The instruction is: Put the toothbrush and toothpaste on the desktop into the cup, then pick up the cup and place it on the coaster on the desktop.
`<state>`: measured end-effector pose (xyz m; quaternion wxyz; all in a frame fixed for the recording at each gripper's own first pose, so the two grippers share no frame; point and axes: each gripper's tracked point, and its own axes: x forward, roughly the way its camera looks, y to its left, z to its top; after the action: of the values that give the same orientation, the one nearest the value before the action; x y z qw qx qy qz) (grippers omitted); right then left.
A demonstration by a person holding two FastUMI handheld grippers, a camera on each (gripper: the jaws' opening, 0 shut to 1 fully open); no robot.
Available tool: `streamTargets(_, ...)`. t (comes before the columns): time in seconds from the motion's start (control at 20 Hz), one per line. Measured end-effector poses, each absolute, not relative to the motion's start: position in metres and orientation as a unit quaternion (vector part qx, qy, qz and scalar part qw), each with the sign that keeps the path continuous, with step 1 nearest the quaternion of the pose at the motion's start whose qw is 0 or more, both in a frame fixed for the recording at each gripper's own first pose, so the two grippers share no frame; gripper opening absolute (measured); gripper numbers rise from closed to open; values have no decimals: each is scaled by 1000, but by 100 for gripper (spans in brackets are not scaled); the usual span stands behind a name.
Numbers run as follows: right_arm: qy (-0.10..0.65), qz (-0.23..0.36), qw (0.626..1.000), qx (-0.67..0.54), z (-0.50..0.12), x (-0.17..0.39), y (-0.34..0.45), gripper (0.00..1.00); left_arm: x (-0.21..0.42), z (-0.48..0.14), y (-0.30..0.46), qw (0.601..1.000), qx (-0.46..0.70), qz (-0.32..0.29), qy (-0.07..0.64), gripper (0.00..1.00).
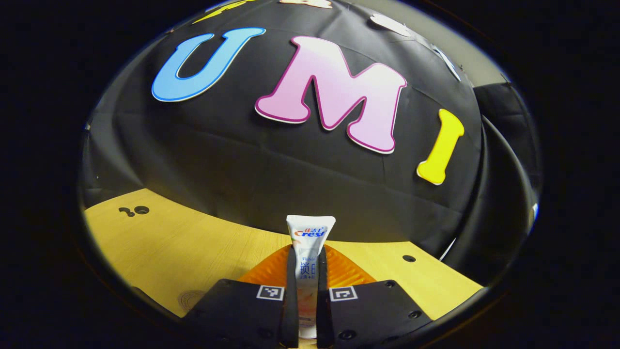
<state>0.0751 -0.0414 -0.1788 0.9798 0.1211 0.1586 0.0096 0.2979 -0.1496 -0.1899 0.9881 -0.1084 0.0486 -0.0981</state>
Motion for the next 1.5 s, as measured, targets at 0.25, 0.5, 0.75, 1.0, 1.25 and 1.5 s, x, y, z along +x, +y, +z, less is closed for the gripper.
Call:
streamTargets(0.25, 154, 3, 982, 112, -177, 90, -49, 5, 294, -213, -150, 985, -125, -96, 74, 26)
streamTargets(0.5, 153, 3, 982, 111, -178, 101, -49, 5, 284, -222, -159, 981, -125, -117, 94, 32)
streamTargets(0.75, 129, 5, 985, 113, -164, 124, -51, 5, 275, -219, -150, 981, -123, -114, 101, 53)
streamTargets(1.0, 74, 14, 988, 132, -135, 164, -47, 5, 256, -215, -130, 983, -101, -99, 115, 63)
streamTargets(1.25, 35, 43, 986, 159, -131, 216, -22, 5, 210, -206, -105, 983, -97, -93, 126, 71)
streamTargets(1.5, 45, 66, 982, 170, -165, 247, 12, 5, 152, -203, -79, 978, -108, -92, 154, 71)
